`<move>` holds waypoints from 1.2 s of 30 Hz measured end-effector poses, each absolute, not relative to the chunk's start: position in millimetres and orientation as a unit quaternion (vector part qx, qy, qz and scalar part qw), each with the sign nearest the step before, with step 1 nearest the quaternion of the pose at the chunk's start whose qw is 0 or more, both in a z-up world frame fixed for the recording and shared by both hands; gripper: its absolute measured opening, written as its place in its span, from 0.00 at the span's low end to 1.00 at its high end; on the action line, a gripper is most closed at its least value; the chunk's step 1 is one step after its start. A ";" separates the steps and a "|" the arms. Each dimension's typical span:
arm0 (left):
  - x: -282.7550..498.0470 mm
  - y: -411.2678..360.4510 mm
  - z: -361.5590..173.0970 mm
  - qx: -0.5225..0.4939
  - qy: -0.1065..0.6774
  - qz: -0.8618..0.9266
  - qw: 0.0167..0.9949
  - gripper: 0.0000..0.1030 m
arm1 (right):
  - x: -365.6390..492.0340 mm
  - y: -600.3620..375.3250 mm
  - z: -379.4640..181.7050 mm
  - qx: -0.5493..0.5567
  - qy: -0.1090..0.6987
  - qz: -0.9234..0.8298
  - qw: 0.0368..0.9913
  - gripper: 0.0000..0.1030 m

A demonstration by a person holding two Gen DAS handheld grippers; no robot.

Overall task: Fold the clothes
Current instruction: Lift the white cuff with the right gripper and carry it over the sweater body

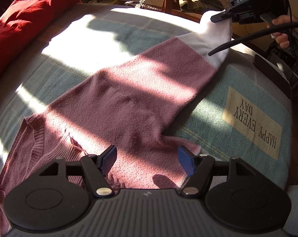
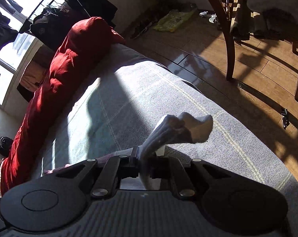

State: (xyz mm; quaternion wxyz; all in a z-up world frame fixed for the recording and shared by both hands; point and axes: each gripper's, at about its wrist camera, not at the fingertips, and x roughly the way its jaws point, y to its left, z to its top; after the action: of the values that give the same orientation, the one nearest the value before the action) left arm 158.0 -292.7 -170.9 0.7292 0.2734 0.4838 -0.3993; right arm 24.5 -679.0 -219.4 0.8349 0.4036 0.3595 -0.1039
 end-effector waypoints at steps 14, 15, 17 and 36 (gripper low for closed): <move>155.0 -238.0 -167.7 0.256 0.491 -0.380 0.741 0.69 | 56.2 -623.2 -188.7 0.387 0.355 -0.076 0.848 0.10; 154.4 -233.5 -167.3 0.256 0.491 -0.379 0.742 0.69 | 57.6 -619.5 -187.4 0.387 0.355 -0.074 0.848 0.10; 153.6 -224.7 -165.8 0.251 0.491 -0.377 0.744 0.69 | 60.4 -611.8 -184.5 0.389 0.353 -0.070 0.848 0.10; 138.7 -140.3 -165.2 0.244 0.503 -0.342 0.755 0.69 | 100.6 -521.1 -169.4 0.387 0.355 -0.023 0.851 0.10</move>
State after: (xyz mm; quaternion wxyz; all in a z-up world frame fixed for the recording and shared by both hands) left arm 138.7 -140.3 -165.2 0.7553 0.2440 0.5029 -0.3421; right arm 100.6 -521.1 -169.4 0.8508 0.3869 0.3549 -0.0231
